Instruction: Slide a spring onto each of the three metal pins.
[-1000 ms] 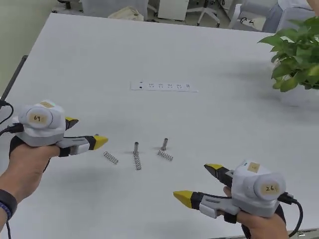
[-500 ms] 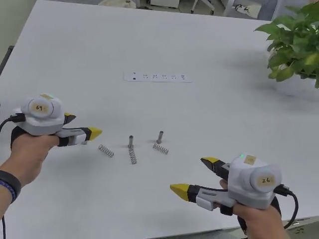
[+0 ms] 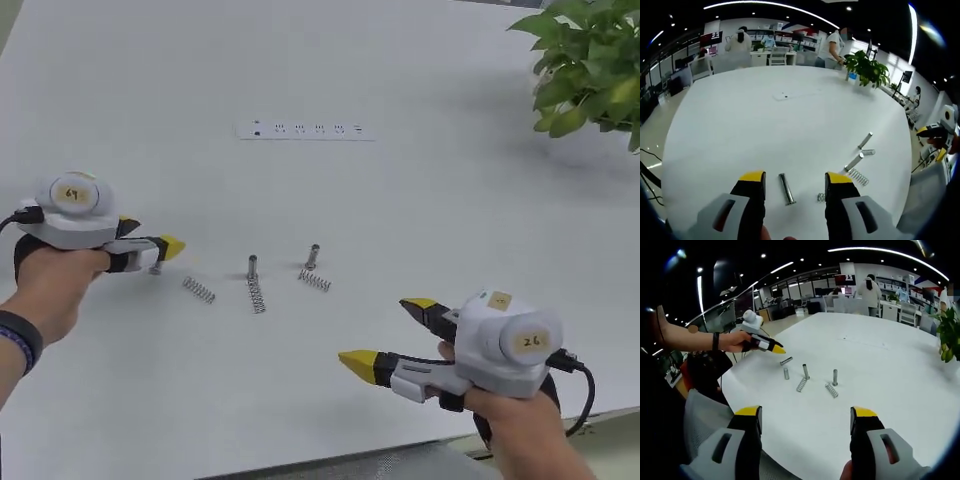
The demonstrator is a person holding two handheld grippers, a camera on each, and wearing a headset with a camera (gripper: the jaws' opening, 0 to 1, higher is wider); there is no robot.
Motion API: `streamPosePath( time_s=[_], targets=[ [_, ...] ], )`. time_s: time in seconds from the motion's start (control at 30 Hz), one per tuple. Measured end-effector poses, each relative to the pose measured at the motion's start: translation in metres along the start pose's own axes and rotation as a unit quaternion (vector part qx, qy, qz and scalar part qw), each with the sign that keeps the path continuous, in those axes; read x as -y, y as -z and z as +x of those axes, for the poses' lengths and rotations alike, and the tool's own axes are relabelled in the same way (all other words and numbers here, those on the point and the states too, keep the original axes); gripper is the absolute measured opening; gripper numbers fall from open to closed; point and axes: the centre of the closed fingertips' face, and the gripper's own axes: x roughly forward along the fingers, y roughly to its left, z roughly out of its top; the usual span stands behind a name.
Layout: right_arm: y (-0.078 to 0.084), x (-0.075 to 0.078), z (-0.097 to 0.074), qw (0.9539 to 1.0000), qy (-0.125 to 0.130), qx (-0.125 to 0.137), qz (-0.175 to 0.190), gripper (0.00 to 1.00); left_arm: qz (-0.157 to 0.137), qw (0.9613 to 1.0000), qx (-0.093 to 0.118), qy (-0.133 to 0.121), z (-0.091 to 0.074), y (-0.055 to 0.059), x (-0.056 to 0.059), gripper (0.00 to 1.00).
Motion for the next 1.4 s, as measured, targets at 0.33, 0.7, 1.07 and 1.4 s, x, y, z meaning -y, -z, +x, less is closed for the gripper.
streamPosePath(
  time_s=[0.33, 0.7, 1.07, 1.4],
  targets=[
    [-0.001, 0.003, 0.002, 1.0000, -0.001, -0.004, 0.002, 0.71, -0.018, 0.9991, -0.037, -0.010, 0.018, 0.024, -0.012, 0.32],
    [0.008, 0.004, 0.002, 0.9999, -0.001, -0.013, 0.011, 0.71, -0.027, 0.9982, -0.051, -0.017, 0.040, 0.028, -0.018, 0.22],
    [0.011, 0.008, 0.002, 0.9997, 0.001, -0.018, 0.016, 0.72, 0.010, 0.9966, -0.066, -0.047, 0.041, 0.035, -0.026, 0.11],
    [0.008, 0.009, 0.003, 0.9998, 0.002, -0.013, 0.017, 0.71, -0.016, 0.9956, -0.069, -0.062, 0.039, 0.032, -0.032, 0.00]
  ],
)
